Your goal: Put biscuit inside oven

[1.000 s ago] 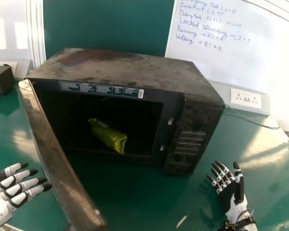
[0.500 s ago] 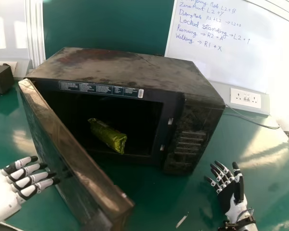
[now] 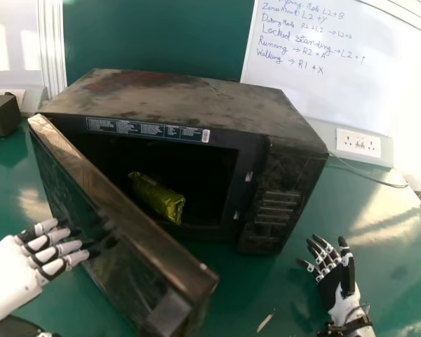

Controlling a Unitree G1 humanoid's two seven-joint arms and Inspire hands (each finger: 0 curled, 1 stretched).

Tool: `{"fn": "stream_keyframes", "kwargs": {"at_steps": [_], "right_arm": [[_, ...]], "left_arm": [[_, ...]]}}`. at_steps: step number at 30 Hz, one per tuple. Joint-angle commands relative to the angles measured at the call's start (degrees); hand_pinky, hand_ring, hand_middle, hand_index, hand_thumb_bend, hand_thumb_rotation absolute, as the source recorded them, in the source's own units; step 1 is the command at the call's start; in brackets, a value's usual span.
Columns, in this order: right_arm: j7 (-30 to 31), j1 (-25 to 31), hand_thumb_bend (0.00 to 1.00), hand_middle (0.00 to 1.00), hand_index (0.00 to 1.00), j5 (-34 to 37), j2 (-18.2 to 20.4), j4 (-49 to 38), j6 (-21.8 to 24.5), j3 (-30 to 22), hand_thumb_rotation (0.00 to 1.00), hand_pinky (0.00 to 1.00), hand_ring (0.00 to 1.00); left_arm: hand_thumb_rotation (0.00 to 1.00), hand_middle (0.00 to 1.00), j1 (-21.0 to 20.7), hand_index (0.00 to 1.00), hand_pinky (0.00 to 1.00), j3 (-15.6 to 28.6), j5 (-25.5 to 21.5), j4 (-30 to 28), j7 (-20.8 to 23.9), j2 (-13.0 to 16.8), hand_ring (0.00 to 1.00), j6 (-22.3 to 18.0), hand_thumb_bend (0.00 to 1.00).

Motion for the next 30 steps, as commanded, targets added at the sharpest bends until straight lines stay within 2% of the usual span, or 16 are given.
{"fn": "stream_keyframes", "kwargs": {"at_steps": [1,9,12,15,18,22,27,29,30], "right_arm": [[-0.45,0.98,0.69,0.86,0.84,-0.46,0.76,0.66,1.20,0.31,0.66,0.71,0.82],[-0.07,0.99,0.66,0.86,0.85,-0.70,0.56,1.29,0.40,0.41,0.48,0.71,0.82],[-0.54,1.09,0.70,0.87,0.87,-0.70,0.55,0.81,0.86,0.46,0.57,0.71,0.82],[-0.64,1.04,0.73,0.86,0.86,-0.62,0.58,0.85,1.07,0.45,0.61,0.70,0.81],[-0.55,1.04,0.77,0.88,0.87,-0.64,0.65,0.97,0.83,0.47,0.60,0.74,0.84],[-0.25,1.05,0.80,0.89,0.90,-0.76,0.68,1.52,0.35,0.55,0.52,0.78,0.85],[-0.14,1.21,0.68,0.91,0.92,-0.67,0.63,1.27,0.52,0.65,0.52,0.83,0.88],[-0.23,1.24,0.66,0.92,0.92,-0.76,0.75,1.27,0.19,0.67,0.57,0.84,0.89],[-0.22,1.26,0.67,0.92,0.92,-0.78,0.77,1.28,0.13,0.68,0.63,0.83,0.88]], "left_arm": [[0.90,1.00,-0.65,1.00,1.00,-1.34,0.86,-0.68,-0.74,0.87,1.00,1.57,0.90],[0.90,1.00,-5.28,1.00,1.00,-4.55,4.03,-1.02,-0.45,2.30,1.00,3.58,0.89],[0.90,1.00,-6.76,1.00,1.00,-5.69,5.18,-0.60,-0.28,2.72,1.00,4.07,0.91],[0.89,1.00,-7.92,1.00,1.00,-7.18,5.04,1.43,0.49,3.30,1.00,3.48,0.91],[0.88,1.00,-8.15,1.00,1.00,-8.61,2.76,3.60,-0.47,6.01,1.00,3.10,0.92],[0.88,1.00,-8.39,1.00,1.00,-9.90,0.54,6.11,-0.76,8.80,1.00,2.35,0.92],[0.89,1.00,-9.04,1.00,1.00,-10.29,-0.94,7.95,-1.62,11.94,1.00,2.09,0.91],[0.89,1.00,-9.53,1.00,1.00,-10.40,-1.43,8.76,-1.78,12.99,1.00,2.06,0.90],[0.89,1.00,-9.76,1.00,1.00,-10.55,-1.83,9.21,-1.73,13.30,1.00,2.05,0.90]]}}
